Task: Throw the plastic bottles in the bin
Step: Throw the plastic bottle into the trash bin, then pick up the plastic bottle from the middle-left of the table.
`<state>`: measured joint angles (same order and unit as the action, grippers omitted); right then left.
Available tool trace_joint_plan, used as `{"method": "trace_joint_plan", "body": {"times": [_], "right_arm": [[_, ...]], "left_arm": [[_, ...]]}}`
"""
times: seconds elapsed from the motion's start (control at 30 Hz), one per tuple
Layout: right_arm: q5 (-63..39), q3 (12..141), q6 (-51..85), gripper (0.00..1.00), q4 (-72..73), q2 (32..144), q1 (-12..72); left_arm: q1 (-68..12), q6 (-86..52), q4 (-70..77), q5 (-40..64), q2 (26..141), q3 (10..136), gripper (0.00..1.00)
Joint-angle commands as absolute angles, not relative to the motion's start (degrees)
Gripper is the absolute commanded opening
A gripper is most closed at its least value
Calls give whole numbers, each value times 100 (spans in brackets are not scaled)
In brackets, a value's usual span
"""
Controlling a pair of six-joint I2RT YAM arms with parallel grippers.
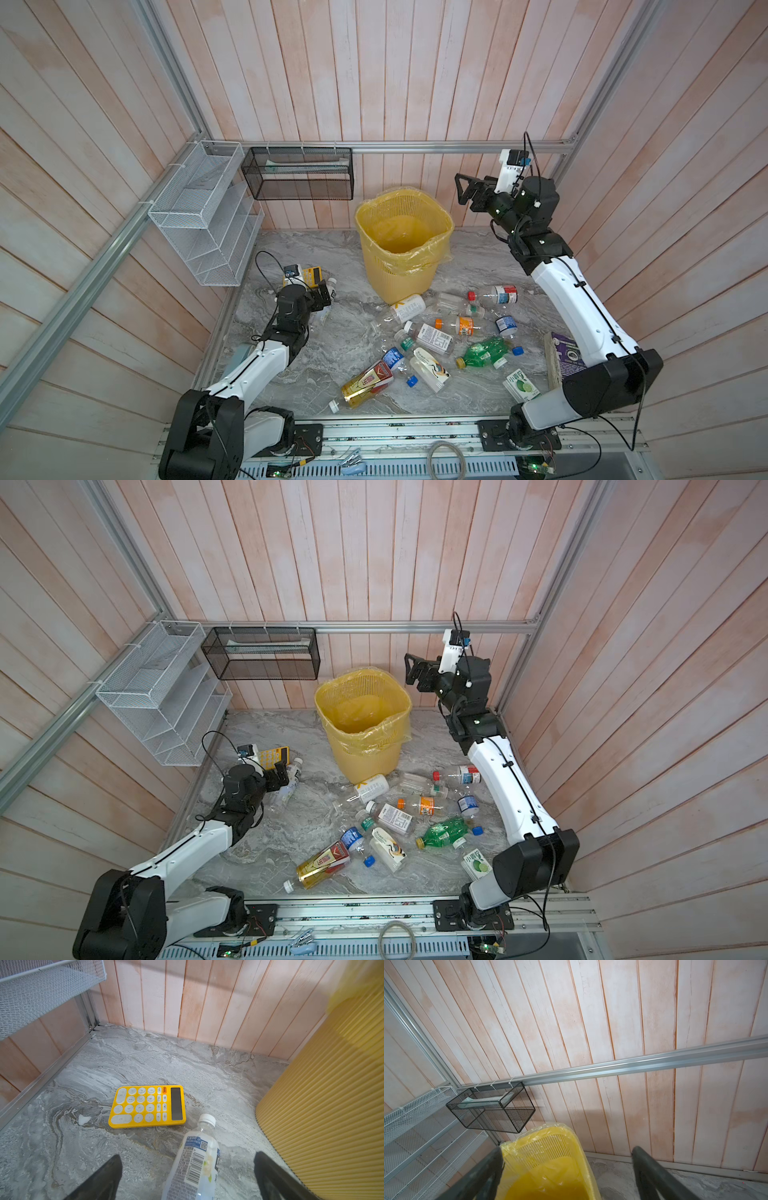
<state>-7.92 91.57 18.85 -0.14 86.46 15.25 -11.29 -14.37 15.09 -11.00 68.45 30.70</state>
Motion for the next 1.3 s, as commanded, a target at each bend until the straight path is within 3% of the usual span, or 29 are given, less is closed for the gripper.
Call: {"method": "trace_joint_plan", "body": {"times": [0.0,0.5,1.27], "right_arm": [[-714,8696,1875,97,166,8503,1390],[-423,6308,2214,97,-103,7765,776],[-44,5590,2426,99,-53,7191,476]], "left_arm": [[-1156,-1305,1302,-1071,6841,3225,100],[-1156,-1255,-22,-93,8484,4313,95],[-1224,-958,-1330,485,9633,5253,76]]}}
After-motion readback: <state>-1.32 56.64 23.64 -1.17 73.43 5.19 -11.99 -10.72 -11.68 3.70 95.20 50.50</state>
